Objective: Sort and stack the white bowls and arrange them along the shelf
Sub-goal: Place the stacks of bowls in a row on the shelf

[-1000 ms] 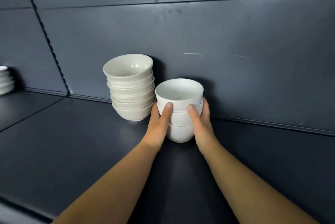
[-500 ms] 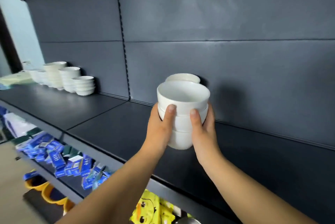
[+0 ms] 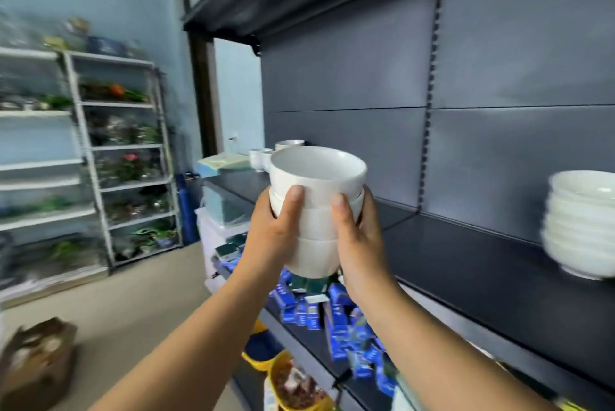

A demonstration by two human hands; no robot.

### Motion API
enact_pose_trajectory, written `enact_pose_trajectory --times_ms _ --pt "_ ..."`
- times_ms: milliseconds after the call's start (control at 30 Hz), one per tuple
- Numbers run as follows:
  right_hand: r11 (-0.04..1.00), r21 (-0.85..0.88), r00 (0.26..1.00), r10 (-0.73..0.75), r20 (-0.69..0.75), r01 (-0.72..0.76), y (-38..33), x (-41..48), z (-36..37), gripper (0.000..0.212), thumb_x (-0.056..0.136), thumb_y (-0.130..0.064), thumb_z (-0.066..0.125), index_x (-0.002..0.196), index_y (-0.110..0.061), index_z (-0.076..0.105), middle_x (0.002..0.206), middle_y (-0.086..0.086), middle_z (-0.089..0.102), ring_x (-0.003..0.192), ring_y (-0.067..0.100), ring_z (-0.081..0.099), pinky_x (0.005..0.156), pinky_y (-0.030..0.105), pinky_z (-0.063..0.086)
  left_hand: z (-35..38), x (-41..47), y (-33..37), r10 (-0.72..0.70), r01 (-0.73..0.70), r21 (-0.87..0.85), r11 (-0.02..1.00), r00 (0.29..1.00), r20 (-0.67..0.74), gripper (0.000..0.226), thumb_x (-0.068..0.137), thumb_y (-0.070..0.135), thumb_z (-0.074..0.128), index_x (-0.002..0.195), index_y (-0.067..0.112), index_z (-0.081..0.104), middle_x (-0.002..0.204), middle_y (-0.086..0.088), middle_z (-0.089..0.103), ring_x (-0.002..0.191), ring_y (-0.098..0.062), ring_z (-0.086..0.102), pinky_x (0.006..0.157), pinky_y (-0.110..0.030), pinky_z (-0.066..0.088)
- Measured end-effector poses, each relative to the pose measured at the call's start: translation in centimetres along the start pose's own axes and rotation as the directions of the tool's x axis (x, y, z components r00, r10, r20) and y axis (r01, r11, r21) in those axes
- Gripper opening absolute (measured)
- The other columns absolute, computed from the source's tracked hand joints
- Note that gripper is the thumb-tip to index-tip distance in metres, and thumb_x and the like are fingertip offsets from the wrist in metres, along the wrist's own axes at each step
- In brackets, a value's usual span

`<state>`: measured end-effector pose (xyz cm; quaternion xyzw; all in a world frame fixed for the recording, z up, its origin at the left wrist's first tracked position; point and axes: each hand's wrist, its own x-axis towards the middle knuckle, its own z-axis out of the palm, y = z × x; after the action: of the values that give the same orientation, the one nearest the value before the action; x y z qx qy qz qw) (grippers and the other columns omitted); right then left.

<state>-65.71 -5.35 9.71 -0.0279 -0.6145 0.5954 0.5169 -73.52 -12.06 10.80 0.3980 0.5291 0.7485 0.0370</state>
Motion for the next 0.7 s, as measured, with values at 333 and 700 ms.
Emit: enact_pose_trajectory --times_ms 333,700 --pt "0.991 0.056 0.977 0.109 0.185 -0.121 7.4 3.1 11.6 0.044 0.068 -0.051 0.06 0.108 -0.036 0.049 0.103 -0.021 0.062 0.087 -0.011 0.061 0.066 0.009 0.048 -12.4 5.0 -2.8 -0.002 0.008 0.072 0.997 0.997 -0.079 0.081 0.047 0.08 0.061 0.104 0.022 0.058 0.1 0.0 0.068 0.093 -0.014 0.064 0.081 -0.032 0.053" --pt "0.993 0.064 0.991 0.097 0.093 -0.103 18.9 15.5 13.5 0.048 0.068 -0.051 0.056 0.111 -0.032 0.047 0.106 -0.02 0.058 0.086 -0.017 0.057 0.07 0.004 0.044 -13.3 18.9 -12.3 0.005 0.0 0.117 0.993 0.999 -0.043 0.086 0.057 0.069 0.061 0.117 0.008 0.055 0.112 -0.01 0.066 0.102 -0.021 0.062 0.092 -0.042 0.049"
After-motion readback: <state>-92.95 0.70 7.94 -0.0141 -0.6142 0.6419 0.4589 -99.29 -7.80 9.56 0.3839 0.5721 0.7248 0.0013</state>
